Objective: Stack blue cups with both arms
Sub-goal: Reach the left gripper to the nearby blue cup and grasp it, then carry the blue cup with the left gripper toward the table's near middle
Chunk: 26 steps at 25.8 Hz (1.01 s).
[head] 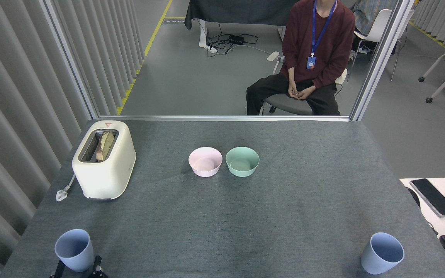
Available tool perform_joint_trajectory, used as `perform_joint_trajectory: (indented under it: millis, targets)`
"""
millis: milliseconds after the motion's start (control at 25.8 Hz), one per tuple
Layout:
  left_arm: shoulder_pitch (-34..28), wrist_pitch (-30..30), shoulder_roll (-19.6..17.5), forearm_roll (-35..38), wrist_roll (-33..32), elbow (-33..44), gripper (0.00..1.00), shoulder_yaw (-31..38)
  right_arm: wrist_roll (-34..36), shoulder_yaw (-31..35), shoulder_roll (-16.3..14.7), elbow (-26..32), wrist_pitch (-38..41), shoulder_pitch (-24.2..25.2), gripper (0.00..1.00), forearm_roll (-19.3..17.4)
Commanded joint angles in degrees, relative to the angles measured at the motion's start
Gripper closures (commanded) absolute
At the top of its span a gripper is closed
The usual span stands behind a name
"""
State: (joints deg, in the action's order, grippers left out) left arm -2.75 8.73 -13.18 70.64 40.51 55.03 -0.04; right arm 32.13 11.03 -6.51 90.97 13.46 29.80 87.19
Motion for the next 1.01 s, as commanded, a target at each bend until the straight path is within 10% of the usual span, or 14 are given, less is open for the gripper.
perform_joint_trajectory:
  millis: [0, 310, 504, 736, 969]
  targets:
    - [2.66, -0.03, -0.18, 0.11, 0.01, -2.82, 0.0, 0.04, -0.05, -0.04, 0.0, 0.0, -0.01, -0.01, 0.0, 0.0]
    - [7.14, 0.06, -0.27, 2.13, 0.01, -6.69, 0.0, -0.05, -0.05, -0.13, 0.0, 0.0, -0.01, -0.01, 0.0, 0.0]
    - [5.83, 0.67, -0.53, 3.53, 0.01, -4.85, 0.58, -1.99, -0.05, -0.13, -0.09, -0.09, -0.1, 0.08, 0.0, 0.0]
    - [0.38, 1.81, -0.18, 3.62, -1.83, 9.31, 0.59, -3.48, -0.05, -0.57, -0.09, -0.18, -0.19, 0.08, 0.0, 0.0]
    - [0.29, 0.85, 2.55, 11.09, -5.35, 16.69, 0.58, -24.13, -0.05, -0.75, -0.09, -0.18, -0.45, -0.01, 0.0, 0.0]
